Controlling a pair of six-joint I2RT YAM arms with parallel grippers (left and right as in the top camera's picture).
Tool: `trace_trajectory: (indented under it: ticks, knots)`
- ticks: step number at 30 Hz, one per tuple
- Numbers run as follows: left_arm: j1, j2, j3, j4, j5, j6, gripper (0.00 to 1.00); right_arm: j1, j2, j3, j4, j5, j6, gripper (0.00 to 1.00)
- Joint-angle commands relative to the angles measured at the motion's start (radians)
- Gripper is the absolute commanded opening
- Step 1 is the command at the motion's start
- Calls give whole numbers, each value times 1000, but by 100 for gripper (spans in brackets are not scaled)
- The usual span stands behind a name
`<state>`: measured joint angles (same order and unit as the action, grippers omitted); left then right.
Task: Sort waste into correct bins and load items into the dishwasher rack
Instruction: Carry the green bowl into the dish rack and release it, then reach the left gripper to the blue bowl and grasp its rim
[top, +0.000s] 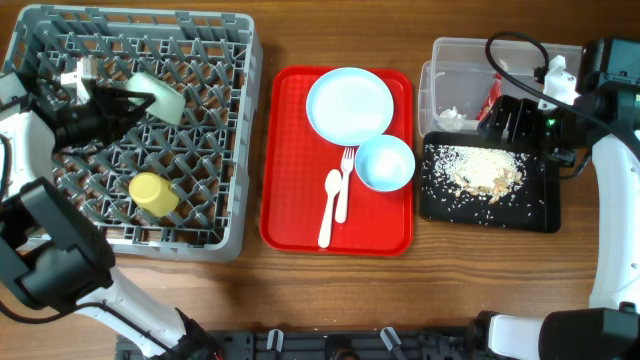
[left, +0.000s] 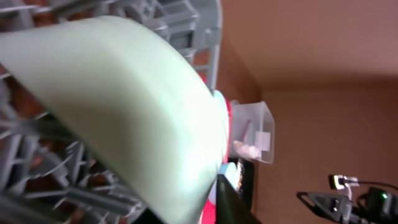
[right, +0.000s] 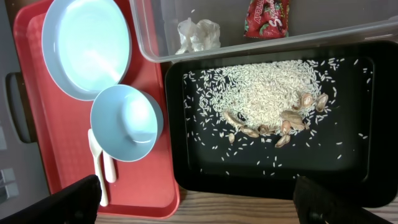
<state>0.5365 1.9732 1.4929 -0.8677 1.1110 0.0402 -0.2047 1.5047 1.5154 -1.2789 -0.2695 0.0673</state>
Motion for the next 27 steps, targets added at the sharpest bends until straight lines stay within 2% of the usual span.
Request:
trace_trajectory:
  ticks: [1, 11, 18, 24, 27]
  knots:
    - [31, 23, 7, -34, -80, 13, 26, 2, -23, 14, -1, -20, 11, 100]
    - [58, 0, 7, -162, -85, 43, 61, 2, -23, 14, 0, -20, 11, 100]
    - [55, -105, 7, -237, -134, 58, 69, 2, -23, 14, 0, -20, 11, 100]
    - [-11, -252, 7, -271, -144, 64, 66, 2, -23, 14, 2, -19, 11, 100]
    - [-95, -312, 7, -270, -154, 64, 62, 2, -23, 14, 2, -19, 11, 100]
